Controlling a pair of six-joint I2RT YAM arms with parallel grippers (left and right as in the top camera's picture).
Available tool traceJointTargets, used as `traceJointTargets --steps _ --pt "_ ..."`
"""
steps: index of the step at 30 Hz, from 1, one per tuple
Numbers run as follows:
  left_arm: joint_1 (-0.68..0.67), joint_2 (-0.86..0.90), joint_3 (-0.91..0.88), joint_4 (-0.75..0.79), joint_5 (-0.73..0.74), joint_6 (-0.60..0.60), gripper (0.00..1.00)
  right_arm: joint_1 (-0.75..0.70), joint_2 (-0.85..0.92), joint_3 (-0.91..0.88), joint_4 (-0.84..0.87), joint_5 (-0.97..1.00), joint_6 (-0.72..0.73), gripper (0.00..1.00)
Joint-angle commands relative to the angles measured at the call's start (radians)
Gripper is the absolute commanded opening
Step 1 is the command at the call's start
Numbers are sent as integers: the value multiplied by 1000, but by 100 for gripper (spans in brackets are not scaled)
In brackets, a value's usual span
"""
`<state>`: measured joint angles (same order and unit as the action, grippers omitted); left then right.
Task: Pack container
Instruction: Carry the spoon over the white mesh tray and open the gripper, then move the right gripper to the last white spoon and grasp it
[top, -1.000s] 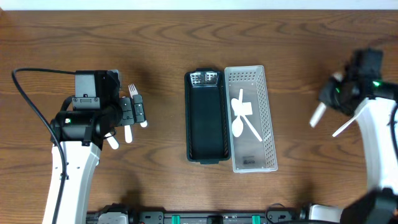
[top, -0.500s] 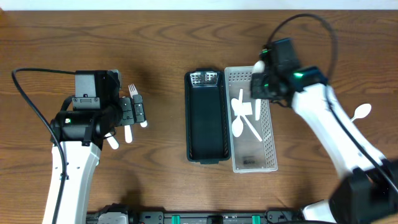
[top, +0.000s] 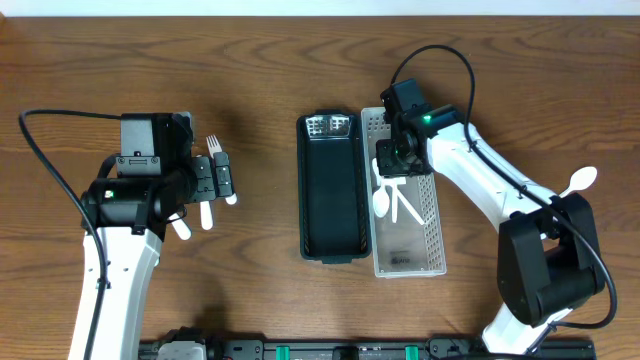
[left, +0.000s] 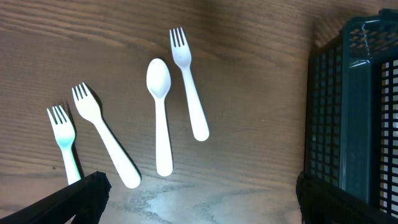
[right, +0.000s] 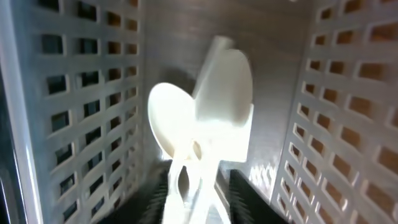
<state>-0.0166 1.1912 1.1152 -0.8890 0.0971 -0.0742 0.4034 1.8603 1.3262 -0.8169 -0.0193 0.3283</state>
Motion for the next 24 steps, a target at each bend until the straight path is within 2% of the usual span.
traceJointTargets --steps 1,4,11,15,17,24 --pt "4 4 14 1 -13 14 98 9 -6 5 1 5 -13 37" --pt "4 4 14 1 -13 14 98 2 -40 48 -34 20 -12 34" --pt "4 4 14 1 -13 21 98 -106 -194 231 -121 149 -9 36" --pt "4 4 14 1 -13 21 98 -262 -267 248 -156 188 50 37" --pt "4 4 14 0 -13 21 98 -365 -271 248 -194 187 95 48" --pt "4 4 14 0 -13 21 98 -682 -203 218 -269 184 143 57"
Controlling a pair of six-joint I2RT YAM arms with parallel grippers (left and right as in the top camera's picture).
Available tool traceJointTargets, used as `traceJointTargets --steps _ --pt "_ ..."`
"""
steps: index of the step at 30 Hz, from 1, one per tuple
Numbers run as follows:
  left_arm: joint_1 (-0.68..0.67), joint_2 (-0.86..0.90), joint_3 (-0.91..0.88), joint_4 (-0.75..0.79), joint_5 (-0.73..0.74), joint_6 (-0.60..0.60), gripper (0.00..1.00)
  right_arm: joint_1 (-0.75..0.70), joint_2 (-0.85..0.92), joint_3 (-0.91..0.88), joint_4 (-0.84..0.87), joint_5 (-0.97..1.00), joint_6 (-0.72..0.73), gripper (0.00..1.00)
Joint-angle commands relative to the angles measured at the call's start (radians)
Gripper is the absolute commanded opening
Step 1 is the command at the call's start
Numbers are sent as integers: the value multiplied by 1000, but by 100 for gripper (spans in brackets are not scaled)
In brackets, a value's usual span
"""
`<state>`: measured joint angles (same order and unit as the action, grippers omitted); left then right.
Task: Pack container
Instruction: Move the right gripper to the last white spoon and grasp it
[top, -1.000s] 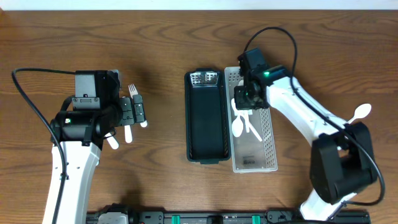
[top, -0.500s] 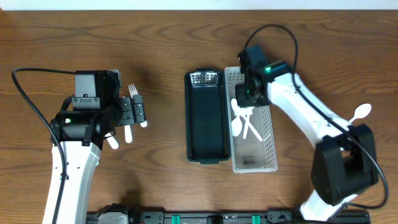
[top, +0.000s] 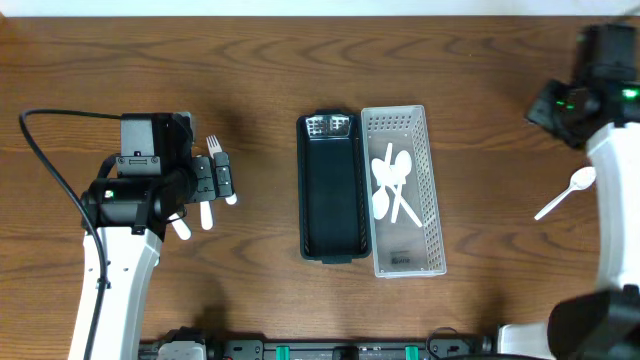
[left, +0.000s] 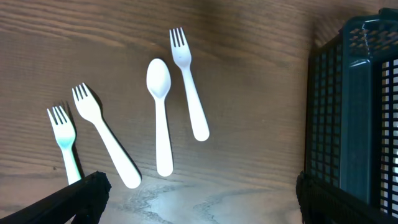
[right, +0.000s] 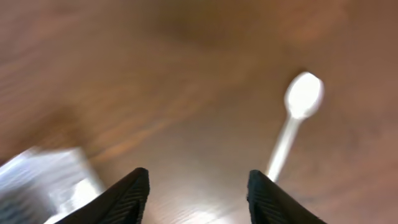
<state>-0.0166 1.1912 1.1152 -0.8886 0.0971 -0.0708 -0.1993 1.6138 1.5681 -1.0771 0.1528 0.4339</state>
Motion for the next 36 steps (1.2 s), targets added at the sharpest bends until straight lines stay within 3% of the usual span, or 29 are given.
traceJointTargets --steps 1,8,19,36 --pt "4 4 14 0 -12 17 98 -112 64 -26 -11 12 37 61" --pt "4 4 14 0 -12 17 98 -246 243 -27 -18 -5 29 62" --pt "4 4 14 0 -12 17 98 -310 460 -27 24 -7 -24 61" --pt "4 4 14 0 -12 16 98 -338 532 -27 75 -22 -87 60"
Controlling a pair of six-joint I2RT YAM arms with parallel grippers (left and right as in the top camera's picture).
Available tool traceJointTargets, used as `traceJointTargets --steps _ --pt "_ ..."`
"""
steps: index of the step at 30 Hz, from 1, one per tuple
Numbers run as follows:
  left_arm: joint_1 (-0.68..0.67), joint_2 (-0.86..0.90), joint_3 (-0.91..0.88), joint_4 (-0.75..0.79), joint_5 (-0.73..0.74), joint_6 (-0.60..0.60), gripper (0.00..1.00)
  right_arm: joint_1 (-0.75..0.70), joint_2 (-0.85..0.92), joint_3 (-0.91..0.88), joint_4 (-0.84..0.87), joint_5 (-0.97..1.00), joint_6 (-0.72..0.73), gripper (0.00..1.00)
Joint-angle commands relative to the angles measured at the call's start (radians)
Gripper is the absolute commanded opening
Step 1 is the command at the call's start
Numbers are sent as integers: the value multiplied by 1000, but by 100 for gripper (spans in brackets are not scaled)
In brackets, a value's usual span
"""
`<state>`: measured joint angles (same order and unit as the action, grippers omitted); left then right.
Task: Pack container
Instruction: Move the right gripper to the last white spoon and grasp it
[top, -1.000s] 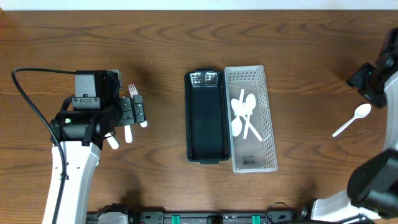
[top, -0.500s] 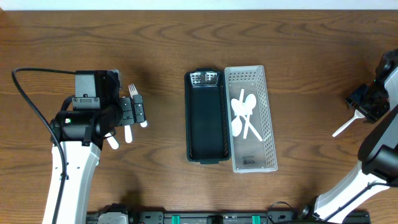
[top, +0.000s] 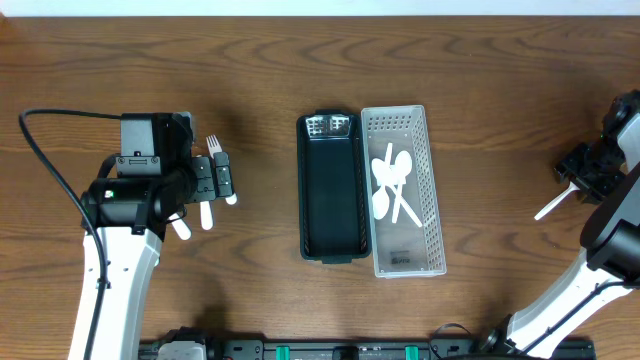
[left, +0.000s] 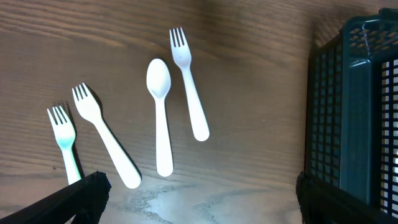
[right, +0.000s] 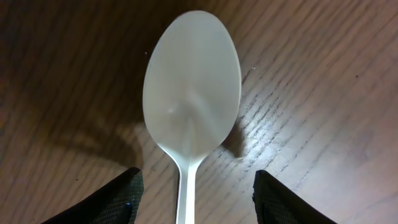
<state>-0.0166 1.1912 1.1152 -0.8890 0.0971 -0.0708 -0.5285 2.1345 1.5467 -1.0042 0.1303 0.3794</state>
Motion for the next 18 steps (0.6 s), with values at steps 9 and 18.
traceJointTargets --steps 9,18 --pt "4 4 14 0 -12 16 98 -9 15 -95 71 -9 -50 60" --pt "4 4 14 0 -12 16 98 -9 15 -170 125 -27 -67 59"
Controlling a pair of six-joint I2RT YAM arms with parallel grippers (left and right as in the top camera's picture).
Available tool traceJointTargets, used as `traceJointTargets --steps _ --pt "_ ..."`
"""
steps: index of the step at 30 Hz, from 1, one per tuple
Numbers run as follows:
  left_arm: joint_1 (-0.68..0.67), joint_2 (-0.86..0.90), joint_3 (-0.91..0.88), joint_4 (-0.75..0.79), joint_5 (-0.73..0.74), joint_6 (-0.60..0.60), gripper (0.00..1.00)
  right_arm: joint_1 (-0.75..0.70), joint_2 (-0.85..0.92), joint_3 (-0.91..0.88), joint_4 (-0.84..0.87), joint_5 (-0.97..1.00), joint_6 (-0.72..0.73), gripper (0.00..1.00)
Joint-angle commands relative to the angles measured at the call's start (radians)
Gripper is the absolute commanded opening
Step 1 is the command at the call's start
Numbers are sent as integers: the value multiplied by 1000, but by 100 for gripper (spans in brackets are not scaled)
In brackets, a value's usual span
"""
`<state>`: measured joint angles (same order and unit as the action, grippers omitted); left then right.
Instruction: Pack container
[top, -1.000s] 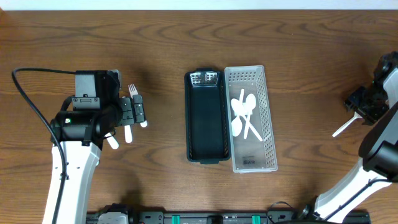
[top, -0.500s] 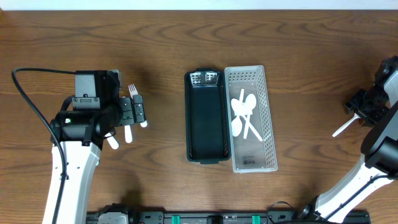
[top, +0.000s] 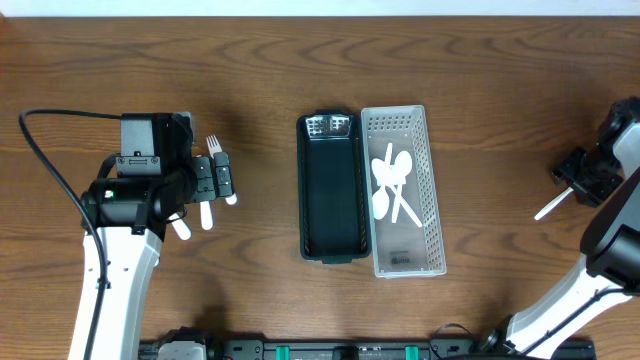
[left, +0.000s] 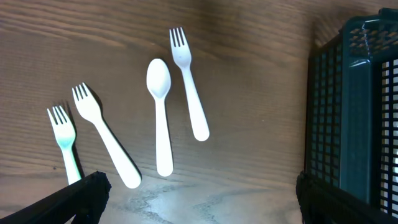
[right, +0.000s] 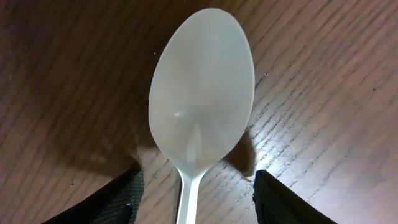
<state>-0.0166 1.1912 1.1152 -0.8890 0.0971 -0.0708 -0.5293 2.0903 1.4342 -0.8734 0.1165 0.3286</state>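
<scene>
A lone white spoon (right: 202, 81) lies on the table at the far right, its handle (top: 550, 208) poking out from under my right gripper (top: 585, 178). The right gripper (right: 196, 199) is open, low over the spoon, with one finger (right: 106, 199) on each side of the handle. The white basket (top: 432, 150) holds several white spoons (top: 392, 185). Beside it on the left stands the black basket (top: 305, 190). My left gripper (left: 199, 205) hangs open over three forks and a spoon (left: 160, 118) on the wood.
One fork (left: 189, 87) lies closest to the black basket's wall (left: 348, 106); two more forks (left: 102, 134) lie further left. The table's right edge is close to the right gripper. Bare wood separates the white basket from the lone spoon.
The lone spoon sits slightly larger and lower in the right wrist view, so the right gripper has shifted a little over it. Its jaws remain open. The left arm has not moved.
My right gripper was low inside the white basket among the spoons. Then it was up at the far right of the table, the spoons left in the basket. Later it stood open astride the lone spoon's handle, and still does. The left gripper stayed put.
</scene>
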Motion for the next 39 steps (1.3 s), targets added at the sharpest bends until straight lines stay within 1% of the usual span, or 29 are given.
traceJointTargets --steps 1,3,4,7,10,16,21,25,28,34,39 --pt "4 4 14 0 -12 16 98 -8 59 -57 -6 -14 -16 57" --pt "4 4 14 0 -12 16 98 -8 59 -57 -7 -16 -16 53" --pt "4 4 14 0 -12 16 98 -8 59 -57 -8 -16 -16 50" --pt "4 4 14 -1 -12 16 98 -8 59 -57 -9 -16 -16 35" --pt "4 4 14 -1 -12 16 98 -8 59 -57 -8 -17 -16 32" --pt "4 4 14 0 -12 16 98 -8 59 -57 -5 -17 -16 17" --pt "4 4 14 0 -12 16 98 -8 59 -57 -4 -17 -15 14" --pt "4 4 14 -1 -12 16 98 -8 59 -57 -1 -20 -15 9" --pt "4 4 14 -1 -12 16 98 -8 59 -57 0 -26 -14 1" --pt "4 4 14 -1 -12 16 98 5 39 -51 -3 -94 -4 1" --pt "4 4 14 -5 -12 16 98 83 -76 -37 -4 -150 -23 1"
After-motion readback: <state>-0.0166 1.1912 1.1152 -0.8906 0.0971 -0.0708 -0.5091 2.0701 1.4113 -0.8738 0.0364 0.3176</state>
